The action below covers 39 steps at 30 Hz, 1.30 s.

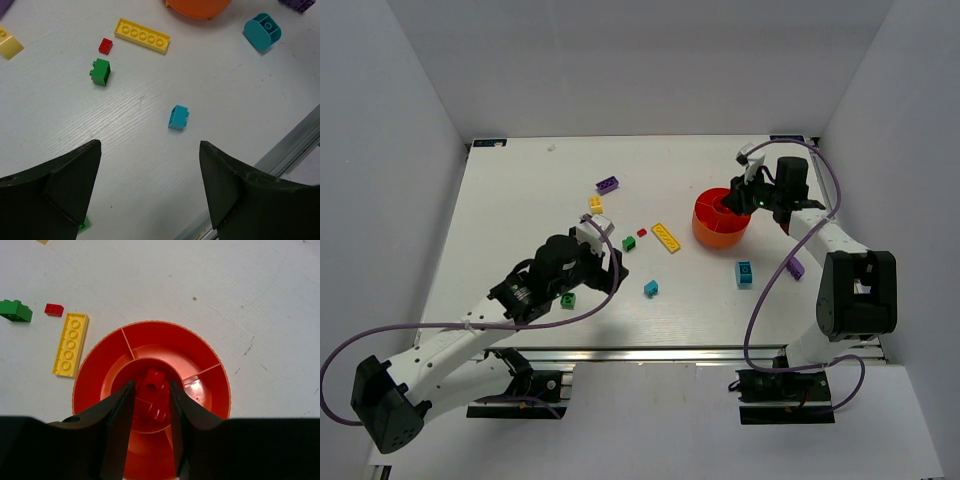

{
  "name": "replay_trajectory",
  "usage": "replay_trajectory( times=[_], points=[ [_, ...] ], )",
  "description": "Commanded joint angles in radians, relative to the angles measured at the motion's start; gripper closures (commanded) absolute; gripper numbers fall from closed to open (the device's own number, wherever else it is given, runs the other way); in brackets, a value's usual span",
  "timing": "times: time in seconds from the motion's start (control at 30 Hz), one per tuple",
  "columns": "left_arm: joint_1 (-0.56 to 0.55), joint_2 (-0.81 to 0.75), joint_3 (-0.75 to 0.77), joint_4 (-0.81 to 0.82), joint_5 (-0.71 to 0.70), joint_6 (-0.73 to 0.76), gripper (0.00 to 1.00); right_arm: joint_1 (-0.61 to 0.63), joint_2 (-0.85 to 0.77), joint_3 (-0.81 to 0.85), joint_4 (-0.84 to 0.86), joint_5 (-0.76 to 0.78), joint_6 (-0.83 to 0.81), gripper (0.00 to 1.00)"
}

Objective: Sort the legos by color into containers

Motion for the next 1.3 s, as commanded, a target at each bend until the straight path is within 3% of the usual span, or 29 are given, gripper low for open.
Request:
replay_trajectory(
  times=[0.0,0.17,0.27,0.37,0.4,0.43,0.5,0.57,0.6,0.67,0.7,0.93,1.1,1.27],
  points=[
    [-0.005,0.01,0.002,0.021,0.023,0.007,0.11,0.0,-0.002,0.047,-0.005,-0.008,0.001,0.59],
    [0.006,0.056,0.029,0.055,0.04,-0.014,0.12,-0.004,-0.064,0.041,-0.021,-0.009,-0.003,0.6],
    [0.006,0.138,0.096,0.052,0.035,-0.033,0.17,-0.007,-0.192,-0.025,-0.005,-0.023,0.015,0.65],
    [0.006,0.249,0.181,0.036,0.018,-0.037,0.33,-0.017,-0.333,-0.108,0.018,-0.081,0.137,0.68],
    [0.006,0.278,0.204,0.033,0.003,-0.033,0.39,-0.024,-0.382,-0.12,-0.001,-0.097,0.177,0.75],
    [0.006,0.339,0.227,0.024,-0.012,-0.03,0.52,-0.026,-0.399,-0.128,-0.023,-0.097,0.259,0.8],
    [0.015,0.393,0.291,0.015,-0.031,-0.005,0.57,-0.043,-0.425,-0.114,-0.144,-0.175,0.247,0.83],
    [0.015,0.483,0.363,-0.014,-0.037,0.032,0.5,-0.06,-0.433,-0.093,-0.212,-0.339,0.187,0.72],
    [0.015,0.517,0.392,-0.031,-0.038,0.046,0.43,-0.09,-0.448,-0.09,-0.259,-0.479,0.155,0.58],
    [0.015,0.586,0.454,-0.086,-0.04,0.09,0.29,-0.112,-0.463,-0.081,-0.292,-0.563,0.101,0.47],
    [0.026,0.652,0.513,-0.102,-0.038,0.102,0.27,-0.122,-0.483,-0.082,-0.297,-0.609,0.095,0.42],
    [0.078,0.852,0.65,-0.126,0.031,0.173,0.26,-0.156,-0.497,-0.067,-0.408,-0.652,-0.032,0.4],
    [0.115,0.919,0.684,-0.123,0.104,0.243,0.33,-0.17,-0.519,-0.074,-0.426,-0.644,-0.074,0.41],
    [0.147,0.996,0.741,-0.123,0.124,0.273,0.34,-0.176,-0.534,-0.079,-0.433,-0.657,-0.089,0.42]
  ],
)
